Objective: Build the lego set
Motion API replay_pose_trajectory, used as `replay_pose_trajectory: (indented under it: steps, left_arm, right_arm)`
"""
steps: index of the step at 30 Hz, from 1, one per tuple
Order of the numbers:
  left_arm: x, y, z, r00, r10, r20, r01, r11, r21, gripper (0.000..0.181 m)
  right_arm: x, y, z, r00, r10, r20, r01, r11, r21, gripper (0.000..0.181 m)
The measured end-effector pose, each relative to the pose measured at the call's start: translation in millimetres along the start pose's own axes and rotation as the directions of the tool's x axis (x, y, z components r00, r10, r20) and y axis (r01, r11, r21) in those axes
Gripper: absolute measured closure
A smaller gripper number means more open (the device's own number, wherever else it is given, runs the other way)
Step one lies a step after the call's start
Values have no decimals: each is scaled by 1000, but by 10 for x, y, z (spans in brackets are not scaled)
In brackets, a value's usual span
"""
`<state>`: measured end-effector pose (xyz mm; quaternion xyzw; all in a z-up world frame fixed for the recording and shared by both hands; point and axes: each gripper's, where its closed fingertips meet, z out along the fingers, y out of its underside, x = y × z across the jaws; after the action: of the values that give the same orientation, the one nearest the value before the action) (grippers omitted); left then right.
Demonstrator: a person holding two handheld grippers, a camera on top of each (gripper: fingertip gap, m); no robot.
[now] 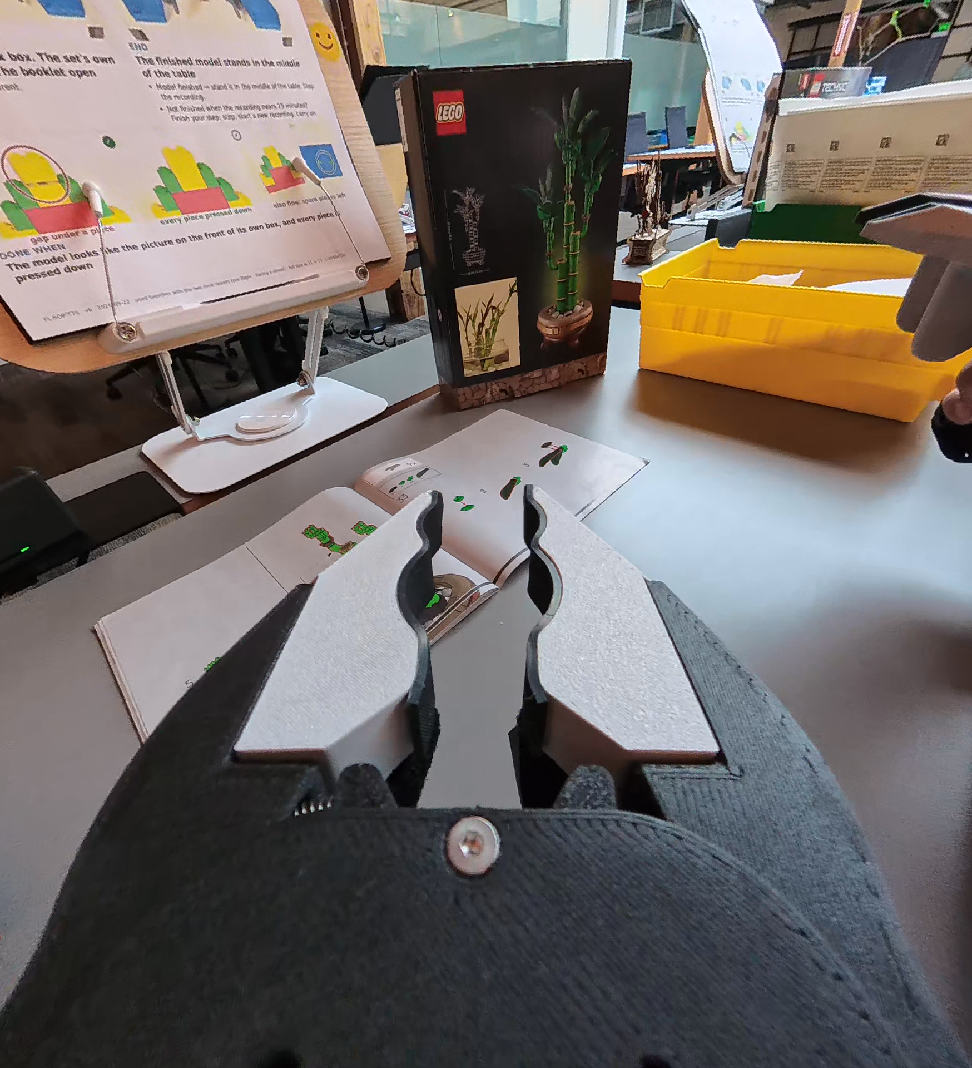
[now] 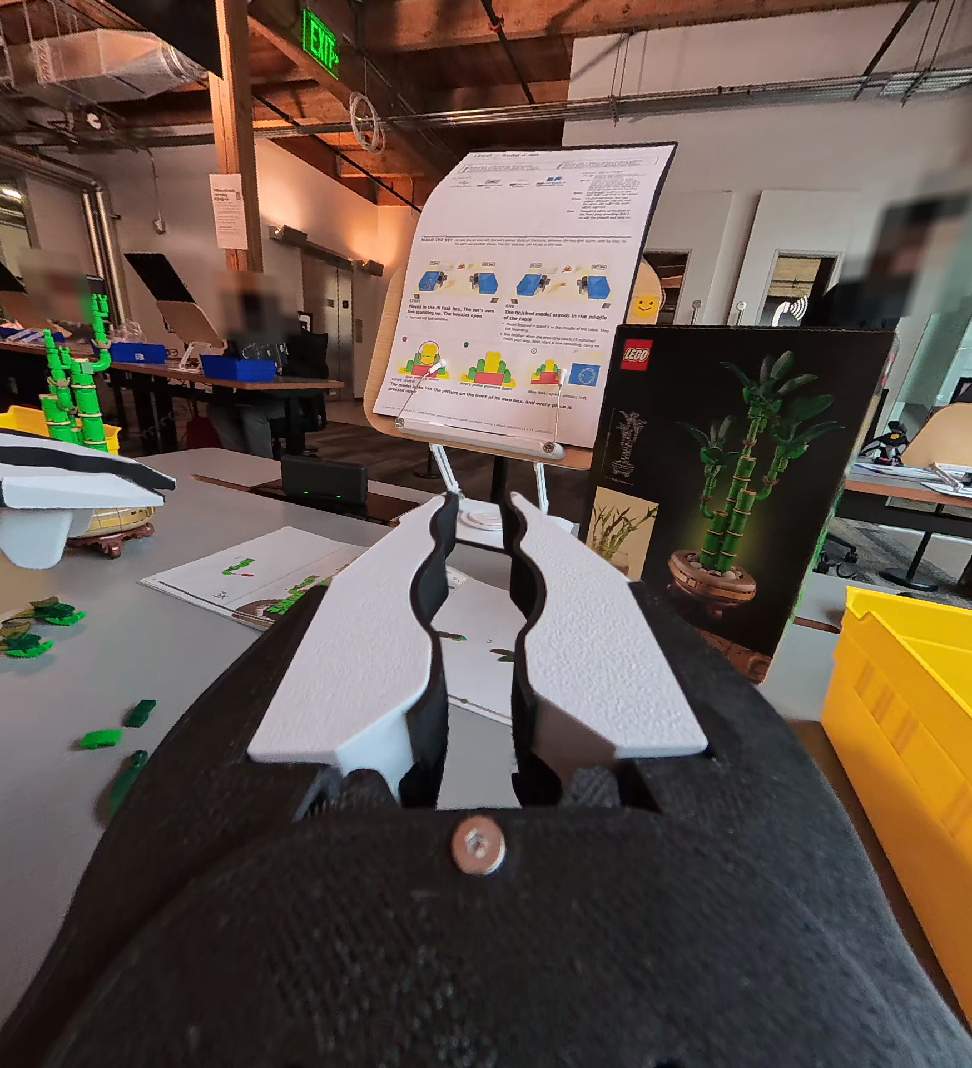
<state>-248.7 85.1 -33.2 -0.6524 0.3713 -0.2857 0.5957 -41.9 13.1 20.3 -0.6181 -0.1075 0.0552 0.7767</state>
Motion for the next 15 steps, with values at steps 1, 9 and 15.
replay_pose_trajectory:
  steps: [1,9,15]
  left_arm:
    - [-2,6,3,1000,-1,-1,1,1000,-2,155]
    - [-56,-13,-17,999,-49,-2,49,999,17,156]
    - [-93,-75,-66,999,-35,13,34,998,58,158]
  right_arm:
    - [-10,12,7,1000,1,5,-1,1000,-6,168]
    - [-31,132,61,1000,1,19,0,998,-61,167]
    - [-76,184,92,999,-5,36,8,997,-82,166]
